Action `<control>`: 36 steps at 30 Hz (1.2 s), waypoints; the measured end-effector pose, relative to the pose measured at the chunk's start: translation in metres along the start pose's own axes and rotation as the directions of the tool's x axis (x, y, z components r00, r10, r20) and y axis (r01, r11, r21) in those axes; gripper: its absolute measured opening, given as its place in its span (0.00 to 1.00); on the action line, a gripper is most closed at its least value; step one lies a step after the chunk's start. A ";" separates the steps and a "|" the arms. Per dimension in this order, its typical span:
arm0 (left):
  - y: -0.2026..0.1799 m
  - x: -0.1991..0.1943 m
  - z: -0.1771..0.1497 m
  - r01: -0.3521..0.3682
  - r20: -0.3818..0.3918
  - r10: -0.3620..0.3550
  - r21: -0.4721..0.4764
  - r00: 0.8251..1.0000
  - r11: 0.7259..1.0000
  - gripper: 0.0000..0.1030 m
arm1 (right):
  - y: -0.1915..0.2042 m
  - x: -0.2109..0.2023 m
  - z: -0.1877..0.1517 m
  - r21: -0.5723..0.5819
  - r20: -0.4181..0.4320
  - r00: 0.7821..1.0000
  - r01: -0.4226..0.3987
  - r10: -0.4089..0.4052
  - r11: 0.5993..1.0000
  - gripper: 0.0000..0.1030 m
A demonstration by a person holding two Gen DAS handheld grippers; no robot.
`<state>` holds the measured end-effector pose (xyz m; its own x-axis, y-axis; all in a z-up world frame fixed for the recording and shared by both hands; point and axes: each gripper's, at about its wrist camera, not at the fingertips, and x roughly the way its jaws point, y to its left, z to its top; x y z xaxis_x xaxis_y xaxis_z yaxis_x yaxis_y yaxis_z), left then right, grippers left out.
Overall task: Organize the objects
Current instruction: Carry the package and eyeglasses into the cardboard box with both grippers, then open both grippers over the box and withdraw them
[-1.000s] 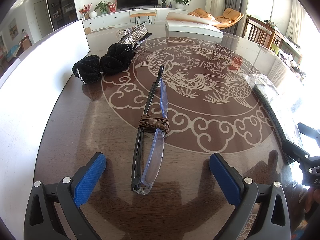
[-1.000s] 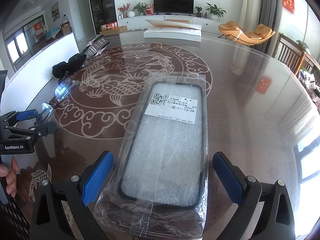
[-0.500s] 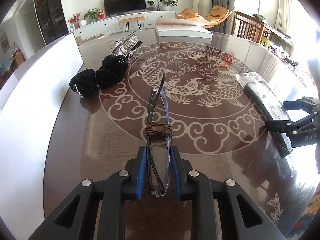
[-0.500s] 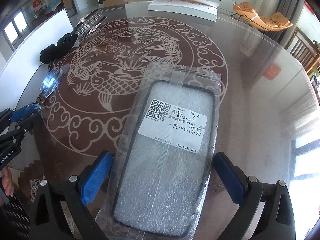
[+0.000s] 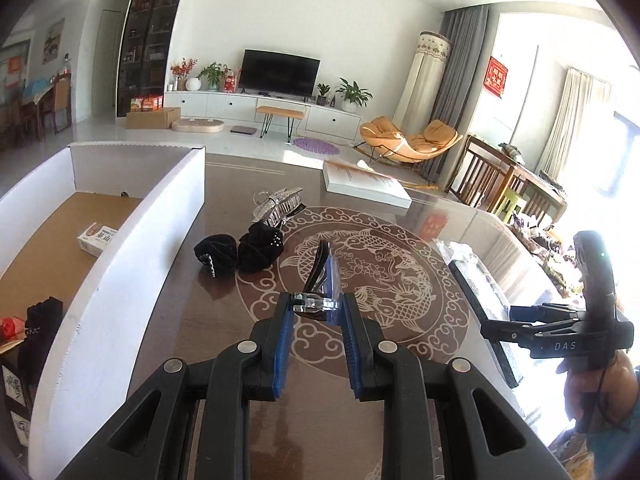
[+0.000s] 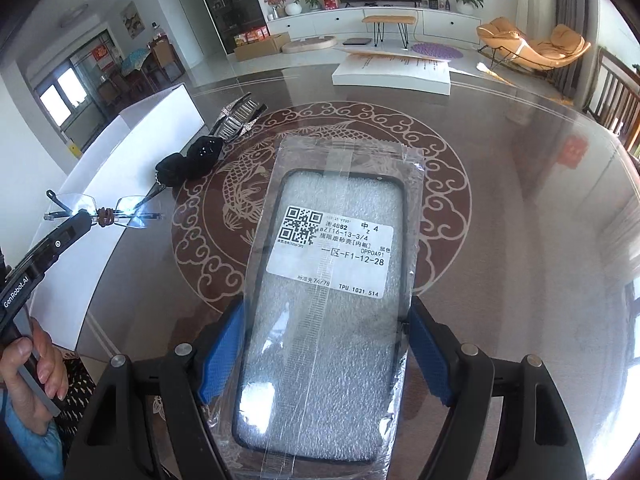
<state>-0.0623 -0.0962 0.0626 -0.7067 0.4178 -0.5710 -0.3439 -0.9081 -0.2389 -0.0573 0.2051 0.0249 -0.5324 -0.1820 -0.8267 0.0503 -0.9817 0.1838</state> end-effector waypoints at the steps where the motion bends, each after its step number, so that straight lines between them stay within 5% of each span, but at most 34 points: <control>1: 0.005 -0.009 0.005 0.000 0.020 0.001 -0.014 1.000 1.000 0.23 | 0.006 -0.005 0.005 -0.011 0.020 1.000 -0.015 0.015 1.000 0.75; 5: 0.037 -0.052 0.033 -0.018 0.115 0.030 -0.097 0.993 0.995 0.23 | 0.043 -0.022 0.026 -0.057 0.079 0.993 -0.079 0.083 0.995 0.75; 8: 0.074 -0.079 0.056 -0.108 0.145 0.130 -0.147 0.981 0.983 0.23 | 0.084 -0.023 0.048 -0.117 0.105 0.984 -0.132 0.144 0.984 0.75; 14: 0.178 -0.085 0.055 -0.322 0.004 0.338 -0.292 0.941 0.901 0.23 | 0.206 -0.002 0.100 -0.265 0.109 0.949 -0.261 0.297 0.928 0.75; 20: 0.224 -0.068 0.021 -0.438 -0.158 0.409 -0.323 0.899 0.839 0.24 | 0.335 0.051 0.141 -0.384 0.080 0.922 -0.322 0.378 0.866 0.75; 21: 0.228 -0.064 0.018 -0.459 -0.188 0.419 -0.315 0.888 0.831 0.29 | 0.351 0.063 0.146 -0.391 0.071 0.922 -0.325 0.380 0.861 0.75; 23: 0.233 -0.057 0.012 -0.481 -0.229 0.426 -0.319 0.875 0.816 0.70 | 0.378 0.089 0.150 -0.399 0.041 0.928 -0.324 0.370 0.858 0.75; 24: 0.237 -0.056 0.009 -0.486 -0.234 0.429 -0.328 0.872 0.810 1.00 | 0.387 0.103 0.151 -0.400 0.015 0.932 -0.325 0.361 0.857 0.76; 29: 0.253 -0.057 0.002 -0.460 -0.261 0.383 -0.395 0.886 0.795 1.00 | 0.407 0.161 0.142 -0.399 -0.160 0.951 -0.306 0.263 0.864 0.77; 33: 0.258 -0.057 -0.001 -0.459 -0.268 0.375 -0.433 0.887 0.776 1.00 | 0.384 0.157 0.139 -0.380 -0.112 0.960 -0.280 0.257 0.882 0.94; 36: 0.258 -0.061 -0.002 -0.460 -0.261 0.380 -0.447 0.887 0.767 1.00 | 0.360 0.136 0.134 -0.355 -0.053 0.962 -0.269 0.268 0.895 0.94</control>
<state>-0.1064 -0.3564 0.0338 -0.5965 0.0186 -0.8024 0.3377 -0.9012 -0.2719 -0.2249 -0.1653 0.0497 -0.4543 -0.4411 -0.7740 0.4884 -0.8499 0.1977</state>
